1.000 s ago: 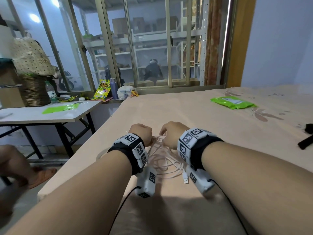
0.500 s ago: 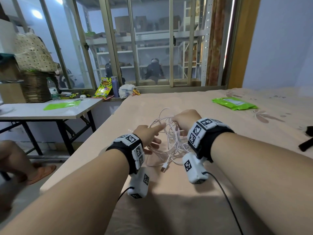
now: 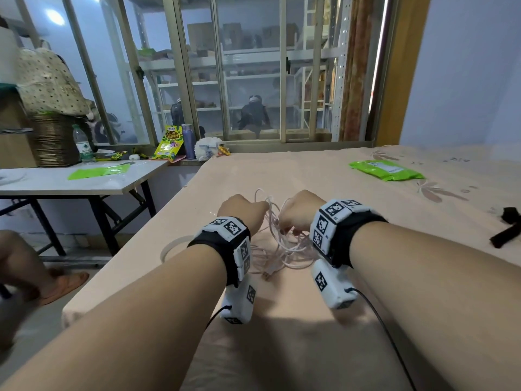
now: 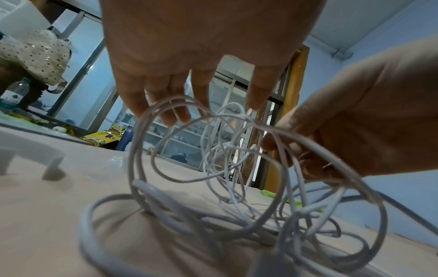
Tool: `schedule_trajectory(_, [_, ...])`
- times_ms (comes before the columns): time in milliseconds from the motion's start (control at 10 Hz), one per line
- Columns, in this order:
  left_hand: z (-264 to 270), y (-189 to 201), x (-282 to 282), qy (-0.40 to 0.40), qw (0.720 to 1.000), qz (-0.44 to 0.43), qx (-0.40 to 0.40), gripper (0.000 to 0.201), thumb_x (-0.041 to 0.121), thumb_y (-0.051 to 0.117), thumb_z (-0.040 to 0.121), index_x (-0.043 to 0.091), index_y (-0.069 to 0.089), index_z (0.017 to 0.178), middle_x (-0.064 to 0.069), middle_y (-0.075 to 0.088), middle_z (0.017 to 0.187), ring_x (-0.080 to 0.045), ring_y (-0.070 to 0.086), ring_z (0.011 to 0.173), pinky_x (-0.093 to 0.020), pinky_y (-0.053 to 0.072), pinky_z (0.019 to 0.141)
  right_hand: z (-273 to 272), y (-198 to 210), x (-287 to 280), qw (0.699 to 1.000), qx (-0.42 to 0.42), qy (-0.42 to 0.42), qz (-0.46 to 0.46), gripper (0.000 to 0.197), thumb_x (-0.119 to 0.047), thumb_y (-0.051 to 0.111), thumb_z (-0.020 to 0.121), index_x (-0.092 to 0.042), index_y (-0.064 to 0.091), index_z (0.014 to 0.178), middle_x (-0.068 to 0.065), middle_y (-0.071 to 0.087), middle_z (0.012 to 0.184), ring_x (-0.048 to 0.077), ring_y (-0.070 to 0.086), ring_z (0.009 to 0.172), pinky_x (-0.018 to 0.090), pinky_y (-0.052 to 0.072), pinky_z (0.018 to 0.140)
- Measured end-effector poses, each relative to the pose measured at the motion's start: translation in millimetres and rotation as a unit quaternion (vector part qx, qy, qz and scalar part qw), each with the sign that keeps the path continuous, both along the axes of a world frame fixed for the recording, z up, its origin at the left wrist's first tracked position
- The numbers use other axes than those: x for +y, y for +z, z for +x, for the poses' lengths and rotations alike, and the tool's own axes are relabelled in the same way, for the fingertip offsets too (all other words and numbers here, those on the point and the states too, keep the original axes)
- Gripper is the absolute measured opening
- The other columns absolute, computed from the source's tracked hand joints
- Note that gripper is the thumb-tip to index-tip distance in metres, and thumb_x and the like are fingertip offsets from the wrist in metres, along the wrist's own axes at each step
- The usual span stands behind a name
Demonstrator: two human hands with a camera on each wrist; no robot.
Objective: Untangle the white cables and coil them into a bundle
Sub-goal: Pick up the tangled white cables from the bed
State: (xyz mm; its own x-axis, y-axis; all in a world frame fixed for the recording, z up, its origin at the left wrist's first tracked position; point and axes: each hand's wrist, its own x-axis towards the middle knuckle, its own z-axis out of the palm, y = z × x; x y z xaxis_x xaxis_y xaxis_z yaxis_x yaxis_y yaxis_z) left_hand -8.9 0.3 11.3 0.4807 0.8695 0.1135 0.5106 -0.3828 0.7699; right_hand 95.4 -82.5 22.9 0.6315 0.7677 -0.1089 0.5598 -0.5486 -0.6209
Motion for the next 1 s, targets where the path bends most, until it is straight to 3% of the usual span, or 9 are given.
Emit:
schedule_trajectory(100, [4.2,-4.5,-4.3,-0.028,0.998,0.056,0.011,0.055,0.046,0.07,0.077,0.016,0.057,0.121,-0.007,0.062,0.116,-0.03,0.059,0.107,-0.033,0.045,0.084,4.4,-6.2,-3.0,0.999,0.021,-0.004,0.038,0.025,-0.012,0.072,0.075,-0.005,0.071,0.099,0.006,0.069,0.077,0.015,0.065,0.06,0.019,0.051,0.051])
schedule_trajectory(200, [6.3,-6.4,-3.3,-0.067,0.996,0.052,0.034,0.052,0.04,0.075,0.075,0.02,0.056,0.12,-0.004,0.063,0.123,-0.022,0.059,0.103,-0.025,0.04,0.076,2.8,-6.8,-1.6,0.997,0.007,-0.038,0.063,0.027,-0.018,0.064,0.079,-0.005,0.07,0.103,0.006,0.066,0.081,0.02,0.062,0.068,0.022,0.05,0.061])
schedule_trajectory(300, [7.1,-3.5,-1.6,-0.084,0.995,0.043,0.043,0.042,0.035,0.076,0.076,0.021,0.06,0.112,-0.003,0.066,0.115,-0.023,0.061,0.098,-0.025,0.04,0.073,6.4,-2.6,2.0,0.996,-0.061,-0.054,0.025,0.027,-0.015,0.055,0.089,0.003,0.07,0.101,0.01,0.067,0.086,0.025,0.059,0.076,0.031,0.046,0.067])
schedule_trajectory(400, [5.5,-3.3,1.8,-0.08,0.994,0.038,0.07,0.033,0.022,0.073,0.078,0.025,0.06,0.108,-0.002,0.066,0.105,-0.022,0.061,0.088,-0.025,0.043,0.068,7.9,1.8,-0.6,0.991,-0.028,-0.092,0.094,0.027,-0.01,0.048,0.092,0.003,0.071,0.099,0.013,0.073,0.102,0.029,0.068,0.092,0.029,0.049,0.071])
schedule_trajectory(600, [5.3,-8.1,5.1,-0.078,0.991,0.042,0.097,0.022,0.012,0.07,0.077,0.024,0.061,0.093,-0.004,0.069,0.094,-0.026,0.065,0.087,-0.027,0.047,0.066,7.2,15.3,-8.6,0.979,0.062,-0.069,0.181,0.016,-0.012,0.044,0.096,-0.015,0.057,0.086,0.002,0.057,0.067,0.016,0.054,0.052,0.02,0.04,0.046])
schedule_trajectory(700, [5.7,-9.3,3.6,-0.077,0.99,0.049,0.104,0.013,0.012,0.071,0.079,0.022,0.065,0.086,-0.005,0.071,0.097,-0.026,0.065,0.089,-0.025,0.044,0.066,6.9,18.0,-9.8,0.951,0.144,-0.089,0.258,0.018,-0.009,0.045,0.095,-0.012,0.054,0.08,0.007,0.056,0.063,0.018,0.05,0.045,0.023,0.038,0.042])
schedule_trajectory(800, [5.8,-11.7,2.6,-0.071,0.989,0.062,0.11,0.018,0.013,0.069,0.08,0.024,0.059,0.07,-0.002,0.073,0.1,-0.025,0.065,0.09,-0.025,0.043,0.066,3.1,24.1,-7.9,0.895,0.211,-0.122,0.374,0.016,0.007,0.051,0.087,-0.004,0.058,0.097,0.012,0.057,0.065,0.02,0.051,0.043,0.022,0.042,0.038])
schedule_trajectory(900, [4.9,-10.7,0.6,-0.062,0.99,0.071,0.108,0.012,0.014,0.069,0.08,0.026,0.066,0.082,-0.001,0.071,0.103,-0.025,0.065,0.093,-0.026,0.047,0.072,6.0,21.5,-8.8,0.904,0.182,-0.113,0.37,0.038,0.006,0.056,0.079,-0.013,0.06,0.112,0.011,0.066,0.083,0.025,0.067,0.067,0.036,0.059,0.065])
schedule_trajectory(1000, [3.8,-9.2,-0.6,-0.066,0.99,0.075,0.103,0.016,0.012,0.067,0.081,0.023,0.068,0.092,-0.004,0.068,0.105,-0.026,0.063,0.097,-0.026,0.045,0.074,5.2,15.5,-13.1,0.96,0.048,-0.077,0.266,0.051,0.001,0.056,0.079,-0.025,0.06,0.122,0.001,0.059,0.111,0.025,0.065,0.076,0.034,0.056,0.066])
